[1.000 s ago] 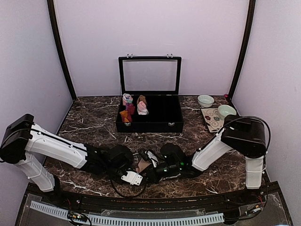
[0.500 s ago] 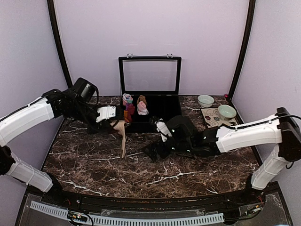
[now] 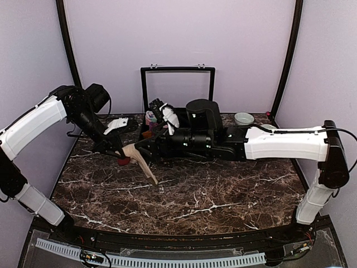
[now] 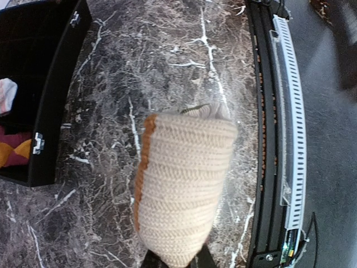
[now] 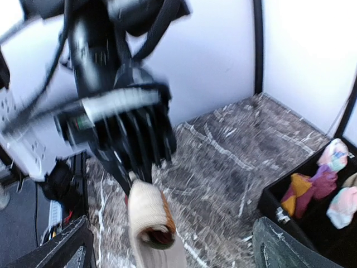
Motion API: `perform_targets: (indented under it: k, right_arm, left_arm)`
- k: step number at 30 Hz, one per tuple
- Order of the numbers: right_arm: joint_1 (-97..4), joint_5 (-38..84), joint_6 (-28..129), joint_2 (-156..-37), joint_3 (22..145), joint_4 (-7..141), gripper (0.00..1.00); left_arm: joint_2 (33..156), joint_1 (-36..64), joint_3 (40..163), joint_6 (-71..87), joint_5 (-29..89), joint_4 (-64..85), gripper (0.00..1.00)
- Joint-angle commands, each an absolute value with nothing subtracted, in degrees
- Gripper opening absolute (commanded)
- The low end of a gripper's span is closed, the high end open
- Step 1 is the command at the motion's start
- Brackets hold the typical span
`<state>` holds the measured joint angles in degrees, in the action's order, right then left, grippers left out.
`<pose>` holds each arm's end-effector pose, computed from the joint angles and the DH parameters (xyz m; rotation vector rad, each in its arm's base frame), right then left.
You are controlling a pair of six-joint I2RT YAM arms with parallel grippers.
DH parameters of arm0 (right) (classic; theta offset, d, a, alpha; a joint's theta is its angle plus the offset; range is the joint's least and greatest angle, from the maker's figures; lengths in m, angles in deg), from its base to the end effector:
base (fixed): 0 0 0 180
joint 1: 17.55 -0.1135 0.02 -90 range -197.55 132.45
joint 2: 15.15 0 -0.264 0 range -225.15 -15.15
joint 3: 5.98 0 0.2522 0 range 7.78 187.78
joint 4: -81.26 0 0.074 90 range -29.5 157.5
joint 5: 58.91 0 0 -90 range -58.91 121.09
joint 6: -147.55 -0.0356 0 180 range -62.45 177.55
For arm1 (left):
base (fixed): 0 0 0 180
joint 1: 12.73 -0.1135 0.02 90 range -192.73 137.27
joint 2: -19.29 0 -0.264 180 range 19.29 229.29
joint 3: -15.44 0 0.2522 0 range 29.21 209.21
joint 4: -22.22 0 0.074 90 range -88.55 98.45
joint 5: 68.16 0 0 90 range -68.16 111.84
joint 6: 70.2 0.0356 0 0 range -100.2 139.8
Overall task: Roll the socks
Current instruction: Pass from the left arm to the right
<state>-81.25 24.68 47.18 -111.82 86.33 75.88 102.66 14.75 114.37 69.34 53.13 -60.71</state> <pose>0.1781 0.3693 0.3380 -0.9112 1.6192 1.0253 0.2334 -0.1422 0.3470 1.7260 1.9360 -0.6127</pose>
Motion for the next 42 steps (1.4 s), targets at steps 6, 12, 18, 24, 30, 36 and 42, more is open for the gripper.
perform_targets:
  k: [6,12,18,24,30,36,42]
  right_arm:
    - [-84.2,13.3,54.0,-115.5,92.8,72.8,0.91]
    - [-84.6,12.8,55.3,-115.8,94.5,71.4,0.81]
    - [-85.0,9.4,57.9,-119.1,101.4,63.6,0.61]
    - [-85.0,3.8,60.0,-120.9,104.7,58.6,0.49]
    - [-85.0,3.3,62.5,-121.8,107.4,52.5,0.47]
    - [-85.0,7.1,63.4,-120.2,106.7,53.1,0.19]
    - [-85.7,9.6,62.6,-120.2,106.1,54.6,0.0]
  left_arm:
    - [100.3,14.3,118.2,69.2,64.7,-68.9,0.0]
    - [99.9,14.3,119.3,70.6,68.8,-71.0,0.0]
    - [99.4,14.3,118.8,74.8,72.7,-75.4,0.0]
    - [98.0,14.4,117.6,75.4,72.2,-75.4,0.0]
    - [98.6,14.4,117.8,74.8,71.0,-75.3,0.0]
    - [98.0,14.4,117.7,74.7,71.0,-75.0,0.0]
    - [97.8,14.3,117.7,72.3,69.0,-72.3,0.03]
